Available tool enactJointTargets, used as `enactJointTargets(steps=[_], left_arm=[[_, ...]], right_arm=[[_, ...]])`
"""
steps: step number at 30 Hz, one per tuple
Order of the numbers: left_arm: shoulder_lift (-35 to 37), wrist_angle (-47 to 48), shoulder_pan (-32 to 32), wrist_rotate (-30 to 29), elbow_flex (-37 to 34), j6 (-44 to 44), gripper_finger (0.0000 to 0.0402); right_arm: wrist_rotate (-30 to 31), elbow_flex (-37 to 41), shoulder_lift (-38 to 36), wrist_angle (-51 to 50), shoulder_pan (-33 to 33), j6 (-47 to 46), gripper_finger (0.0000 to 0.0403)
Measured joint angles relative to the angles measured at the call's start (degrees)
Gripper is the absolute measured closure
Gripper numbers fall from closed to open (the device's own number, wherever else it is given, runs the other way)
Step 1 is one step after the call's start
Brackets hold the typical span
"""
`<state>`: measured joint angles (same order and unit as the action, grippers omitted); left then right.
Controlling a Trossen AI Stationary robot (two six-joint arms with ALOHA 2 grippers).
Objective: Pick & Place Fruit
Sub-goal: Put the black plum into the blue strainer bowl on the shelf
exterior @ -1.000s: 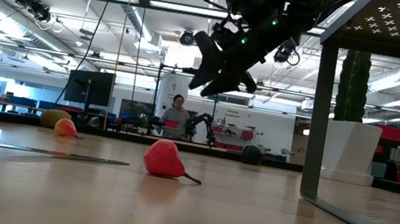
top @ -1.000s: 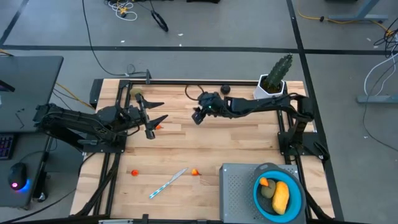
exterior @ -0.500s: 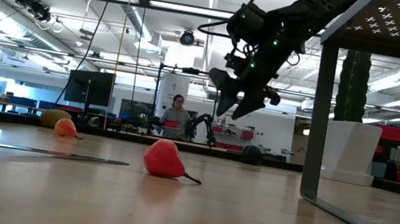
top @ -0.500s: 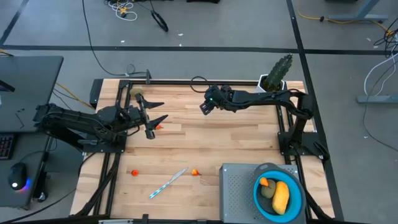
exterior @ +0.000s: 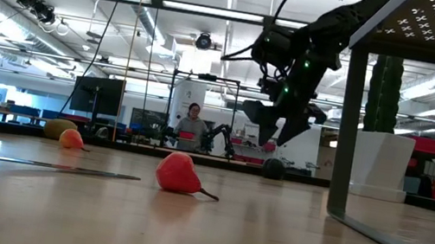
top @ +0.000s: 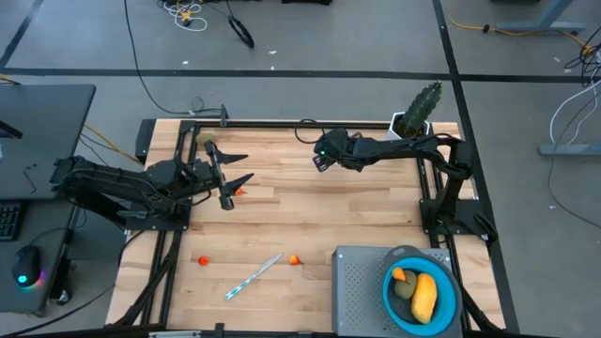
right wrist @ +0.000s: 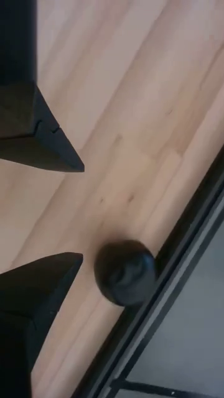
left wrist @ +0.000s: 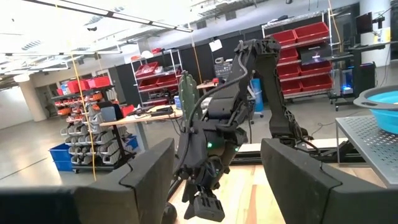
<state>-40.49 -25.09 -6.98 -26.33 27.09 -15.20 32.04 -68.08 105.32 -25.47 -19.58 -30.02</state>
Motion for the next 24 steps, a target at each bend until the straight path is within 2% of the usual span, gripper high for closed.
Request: enactJointTargets(steps=[6,24], left_arm=[[0.0,0.0,0.0,0.0,0.0,0.0,0.0154],[0.0,0.2,0.0,0.0,0.0,0.0,0.0154]], right_arm=[[3.9,2.9,0.0,5.6,-0.3,0.3,0.0169],[5.7,3.2,0.0,5.1,-0.6,-5.2,0.0169]])
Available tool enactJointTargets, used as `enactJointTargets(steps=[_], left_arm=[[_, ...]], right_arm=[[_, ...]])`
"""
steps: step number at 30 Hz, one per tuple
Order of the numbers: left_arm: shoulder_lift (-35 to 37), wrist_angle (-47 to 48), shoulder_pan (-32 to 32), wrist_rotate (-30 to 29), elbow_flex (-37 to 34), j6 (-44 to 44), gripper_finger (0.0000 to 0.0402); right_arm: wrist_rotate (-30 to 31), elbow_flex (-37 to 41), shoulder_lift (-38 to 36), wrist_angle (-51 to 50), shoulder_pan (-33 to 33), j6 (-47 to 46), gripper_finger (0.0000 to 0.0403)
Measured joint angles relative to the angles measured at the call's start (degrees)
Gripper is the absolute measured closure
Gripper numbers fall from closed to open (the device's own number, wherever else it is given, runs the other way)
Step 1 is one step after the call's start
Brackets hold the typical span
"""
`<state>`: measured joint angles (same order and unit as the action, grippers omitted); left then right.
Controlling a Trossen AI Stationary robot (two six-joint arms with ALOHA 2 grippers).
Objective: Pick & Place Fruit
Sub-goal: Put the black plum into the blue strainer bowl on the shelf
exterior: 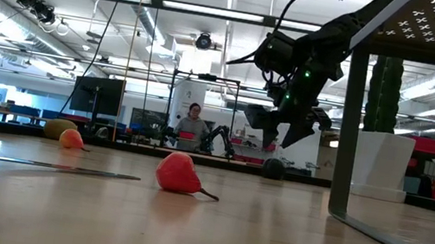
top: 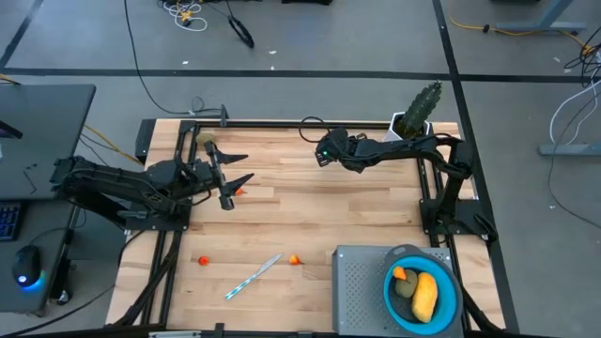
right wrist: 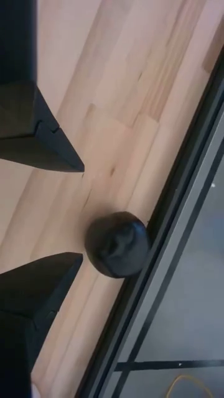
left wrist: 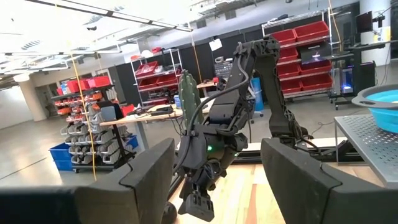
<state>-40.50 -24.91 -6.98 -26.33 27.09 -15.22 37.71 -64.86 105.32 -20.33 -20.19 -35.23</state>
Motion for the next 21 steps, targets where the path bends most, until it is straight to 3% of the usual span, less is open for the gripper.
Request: enactJointTargets(steps=[13,17,21], left_arm=[[0.0,0.2,0.0,0.0,0.0,0.6,0.0154],[0.0,0.2,0.0,0.0,0.0,0.9,0.0154],[0.0,0.2,0.0,0.0,0.0,0.8,0.0154]], right_arm=[[1.5,0.1,0.0,-4.9,5.1,-4.0,0.0169],[5.7,2.3,0.0,-7.3,3.4,-6.6,0.0169],[5.0,5.6,0.0,-5.7,-0.4,-8.6,0.0169]])
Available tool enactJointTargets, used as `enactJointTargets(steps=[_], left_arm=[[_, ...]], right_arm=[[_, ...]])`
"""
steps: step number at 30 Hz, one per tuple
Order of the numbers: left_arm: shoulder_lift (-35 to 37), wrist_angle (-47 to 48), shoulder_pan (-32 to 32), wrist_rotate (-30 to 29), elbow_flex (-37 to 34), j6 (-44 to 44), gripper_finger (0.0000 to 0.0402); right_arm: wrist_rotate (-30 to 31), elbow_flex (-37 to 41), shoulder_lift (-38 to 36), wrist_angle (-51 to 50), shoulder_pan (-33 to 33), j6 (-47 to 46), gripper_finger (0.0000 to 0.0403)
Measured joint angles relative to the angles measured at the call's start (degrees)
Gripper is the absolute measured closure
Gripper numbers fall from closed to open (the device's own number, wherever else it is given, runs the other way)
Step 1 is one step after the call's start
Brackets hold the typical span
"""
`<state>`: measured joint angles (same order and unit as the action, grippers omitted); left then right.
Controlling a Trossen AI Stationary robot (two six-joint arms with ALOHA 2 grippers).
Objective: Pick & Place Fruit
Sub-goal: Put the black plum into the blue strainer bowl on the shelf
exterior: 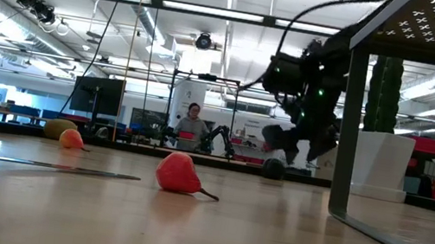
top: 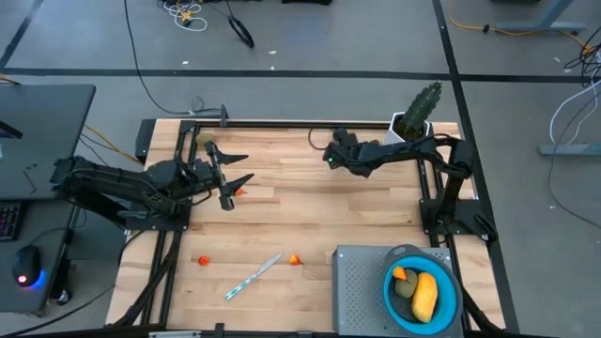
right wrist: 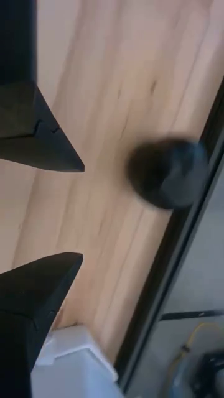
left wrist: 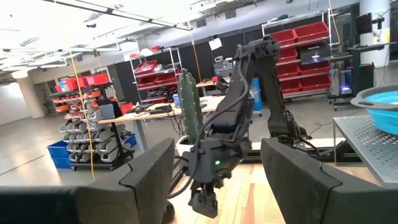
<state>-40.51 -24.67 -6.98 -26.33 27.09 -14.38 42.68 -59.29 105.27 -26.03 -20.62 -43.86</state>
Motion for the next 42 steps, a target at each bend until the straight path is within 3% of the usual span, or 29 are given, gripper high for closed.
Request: enactJointTargets(steps=[13,28,42], left_arm=[[0.0,0.0,0.0,0.0,0.0,-0.8,0.0154],[0.0,0.0,0.0,0.0,0.0,-0.8,0.0154],[0.0,0.0,0.0,0.0,0.0,-1.0,0.0154]], right_arm=[[-3.9,5.6,0.0,20.7,-1.1,9.5,0.0167],[-4.3,5.9,0.0,27.6,-3.0,13.4,0.0070],[-4.3,8.0,1.0,33.2,-5.4,12.6,0.0063]])
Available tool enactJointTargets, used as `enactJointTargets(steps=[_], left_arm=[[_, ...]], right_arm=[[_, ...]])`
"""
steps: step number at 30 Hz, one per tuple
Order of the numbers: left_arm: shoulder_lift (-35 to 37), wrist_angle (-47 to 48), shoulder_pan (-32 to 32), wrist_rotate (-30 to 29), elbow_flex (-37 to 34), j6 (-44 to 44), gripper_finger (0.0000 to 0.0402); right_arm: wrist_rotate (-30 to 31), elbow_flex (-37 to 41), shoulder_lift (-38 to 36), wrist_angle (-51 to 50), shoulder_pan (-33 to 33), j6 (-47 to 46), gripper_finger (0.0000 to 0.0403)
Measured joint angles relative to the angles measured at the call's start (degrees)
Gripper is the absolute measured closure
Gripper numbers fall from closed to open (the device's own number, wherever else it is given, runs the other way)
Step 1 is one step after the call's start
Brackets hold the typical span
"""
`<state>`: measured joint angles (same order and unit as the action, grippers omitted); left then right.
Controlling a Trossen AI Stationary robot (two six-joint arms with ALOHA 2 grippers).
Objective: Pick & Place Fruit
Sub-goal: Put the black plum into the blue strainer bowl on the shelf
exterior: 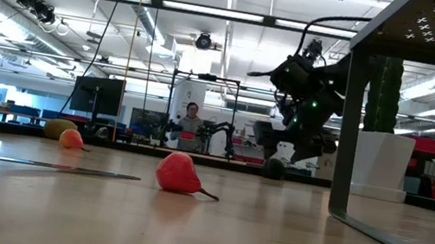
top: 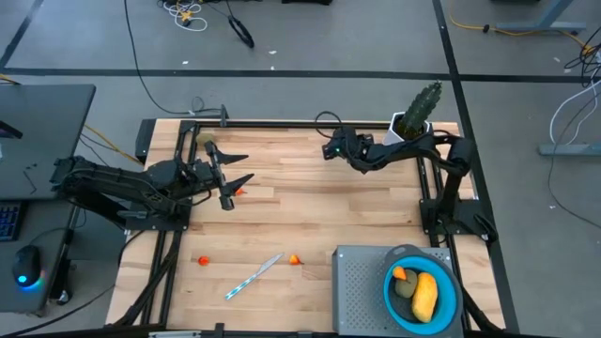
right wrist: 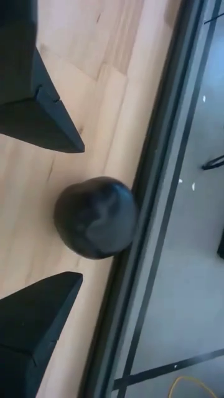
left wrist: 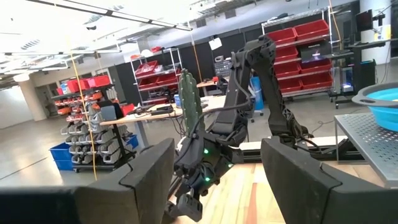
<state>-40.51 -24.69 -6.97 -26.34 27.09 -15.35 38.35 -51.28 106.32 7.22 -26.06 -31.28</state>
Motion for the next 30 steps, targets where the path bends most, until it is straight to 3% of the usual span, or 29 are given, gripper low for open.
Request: enactJointTargets(steps=[9,19,30], left_arm=[[0.0,0.0,0.0,0.0,0.0,0.0,0.0154],[0.0,0.0,0.0,0.0,0.0,0.1,0.0154],[0.0,0.0,0.0,0.0,0.0,0.1,0.0154]], right_arm=[[-1.6,2.8,1.0,9.9,-1.6,2.2,0.0063],[-5.6,2.8,1.0,10.8,-3.2,5.6,0.0063],[-6.0,2.8,1.1,11.3,-4.3,6.0,0.0063]])
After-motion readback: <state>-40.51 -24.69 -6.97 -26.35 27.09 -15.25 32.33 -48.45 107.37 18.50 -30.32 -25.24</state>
